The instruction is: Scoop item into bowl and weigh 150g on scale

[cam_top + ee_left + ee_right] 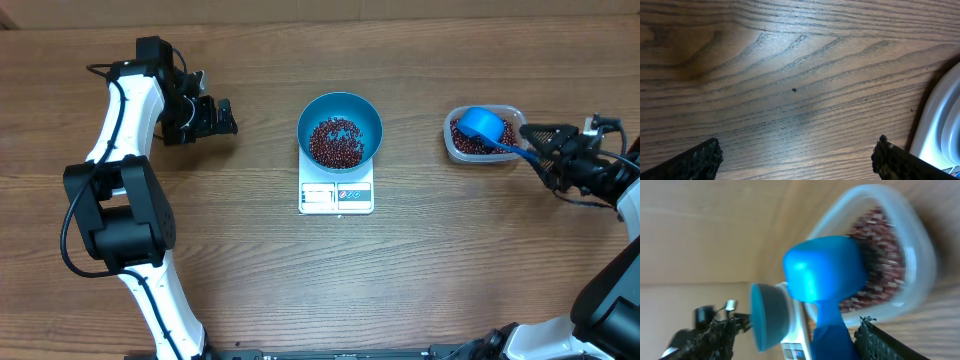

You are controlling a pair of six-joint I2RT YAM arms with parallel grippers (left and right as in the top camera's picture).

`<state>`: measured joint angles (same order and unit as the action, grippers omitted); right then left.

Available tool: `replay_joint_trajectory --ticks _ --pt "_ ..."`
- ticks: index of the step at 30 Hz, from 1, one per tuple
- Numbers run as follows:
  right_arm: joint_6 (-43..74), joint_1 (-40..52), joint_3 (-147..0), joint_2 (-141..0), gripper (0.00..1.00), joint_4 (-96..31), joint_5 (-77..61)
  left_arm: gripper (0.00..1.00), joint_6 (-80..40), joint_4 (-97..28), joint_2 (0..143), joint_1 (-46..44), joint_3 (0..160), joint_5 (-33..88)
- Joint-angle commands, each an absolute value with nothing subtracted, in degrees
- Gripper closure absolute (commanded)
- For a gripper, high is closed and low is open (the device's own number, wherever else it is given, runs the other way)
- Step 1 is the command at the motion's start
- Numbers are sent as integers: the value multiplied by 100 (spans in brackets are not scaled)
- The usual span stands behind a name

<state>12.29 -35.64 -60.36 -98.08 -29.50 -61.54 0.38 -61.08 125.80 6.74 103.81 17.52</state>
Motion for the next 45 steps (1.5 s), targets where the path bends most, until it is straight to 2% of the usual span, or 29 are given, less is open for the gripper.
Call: replay_joint_trajectory --ticks 1,3,11,20,25,28,31,35,40,45 --pt "1186 -3505 -6003 -9719 25 -2851 -7032 0 128 -6104 12628 635 10425 1741" --pt "1160 -3420 -6005 -9717 28 -2862 -7238 0 128 -6104 12628 635 10425 1741" --pt "1020 -2912 -6049 -9642 28 -2880 -7234 0 126 -6104 12628 635 10425 1741" --pt "1820 -2340 -6438 -9620 28 -2613 -7216 1 128 -6104 12628 635 10425 1741" --pt "1479 -2370 -6921 -9376 29 -2764 -6455 0 128 -6104 12628 635 10425 1739" --pt "786 -2386 -7566 -9072 28 -3660 -5465 0 126 -6104 12628 635 10425 1739" --pt "-502 -2296 -8499 -8836 26 -5295 -3424 0 128 -6104 12628 635 10425 1741" --pt "-1717 -1986 -8761 -8595 23 -6383 -1382 0 126 -6104 12628 635 10425 1741" --pt "-1984 -1271 -8696 -8554 24 -6807 45 0 128 -6104 12628 635 10425 1741" --pt "-1964 123 -8532 -8562 24 -7231 2132 0 128 -6104 12628 635 10425 1741"
